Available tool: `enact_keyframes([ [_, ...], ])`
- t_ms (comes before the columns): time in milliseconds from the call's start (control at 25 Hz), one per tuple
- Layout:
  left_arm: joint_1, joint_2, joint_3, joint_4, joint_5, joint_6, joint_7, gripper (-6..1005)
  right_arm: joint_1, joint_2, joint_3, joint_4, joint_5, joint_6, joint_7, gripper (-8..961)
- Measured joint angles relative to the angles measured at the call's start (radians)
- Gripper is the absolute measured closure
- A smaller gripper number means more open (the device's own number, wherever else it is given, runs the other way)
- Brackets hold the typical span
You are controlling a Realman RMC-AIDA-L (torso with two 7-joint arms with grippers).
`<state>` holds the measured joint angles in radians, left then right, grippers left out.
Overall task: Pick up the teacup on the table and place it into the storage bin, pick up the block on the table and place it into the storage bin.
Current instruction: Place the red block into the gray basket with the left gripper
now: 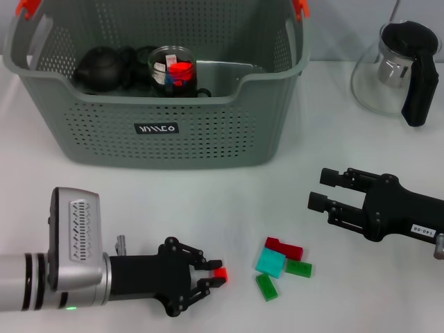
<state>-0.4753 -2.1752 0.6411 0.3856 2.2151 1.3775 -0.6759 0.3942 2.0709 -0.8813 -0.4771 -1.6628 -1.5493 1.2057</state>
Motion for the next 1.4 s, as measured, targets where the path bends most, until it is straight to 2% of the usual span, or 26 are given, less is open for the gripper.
enact_keyframes([
  [200, -0.002, 0.006, -0.012, 0.033, -0.019, 0.087, -0.055, 814, 0.000, 0.000, 0.001, 0.000, 0.000, -0.001, 0.001, 360],
  [320, -0.001, 0.016, -0.050, 0.095, -0.059, 0.223, -0.140, 818, 0.000, 0.000, 0.000, 0.000, 0.000, -0.001, 0.001, 361],
  [520, -0.056, 0.062, -0.201, 0.137, -0.206, 0.477, -0.303, 817, 0.003, 0.000, -0.003, 0.000, 0.000, -0.001, 0.001, 362],
  [680, -0.139, 0.091, -0.282, 0.150, -0.396, 0.513, -0.476, 816, 0.007, 0.000, -0.005, 0.000, 0.000, -0.001, -0.001, 363],
  [800, -0.194, 0.096, -0.281, 0.202, -0.470, 0.441, -0.580, 816, 0.010, 0.000, -0.006, 0.000, 0.000, -0.006, -0.001, 364],
  [920, -0.250, 0.093, -0.211, 0.334, -0.464, 0.252, -0.746, 815, 0.012, 0.000, -0.007, -0.002, 0.000, -0.007, 0.000, 365],
  [1080, -0.278, 0.118, 0.019, 0.498, -0.380, -0.001, -0.965, 814, 0.014, 0.000, -0.006, -0.002, 0.000, 0.000, -0.002, 366],
  [1160, -0.304, 0.134, 0.155, 0.587, -0.227, -0.130, -1.098, 814, 0.014, 0.001, -0.007, -0.002, 0.000, 0.001, -0.002, 366],
  [1200, -0.308, 0.135, 0.168, 0.597, -0.203, -0.142, -1.117, 814, 0.014, 0.001, -0.007, -0.002, 0.000, 0.001, -0.002, 366],
  [1240, -0.325, 0.135, 0.202, 0.621, -0.122, -0.169, -1.160, 814, 0.014, 0.002, -0.007, -0.003, 0.000, 0.001, -0.001, 367],
  [1320, -0.350, 0.127, 0.252, 0.642, 0.029, -0.214, -1.222, 813, 0.014, 0.002, -0.007, -0.003, 0.000, 0.002, -0.002, 367],
  [1400, -0.367, 0.107, 0.306, 0.644, 0.169, -0.280, -1.268, 813, 0.014, 0.003, -0.006, -0.002, 0.000, 0.005, -0.005, 368],
])
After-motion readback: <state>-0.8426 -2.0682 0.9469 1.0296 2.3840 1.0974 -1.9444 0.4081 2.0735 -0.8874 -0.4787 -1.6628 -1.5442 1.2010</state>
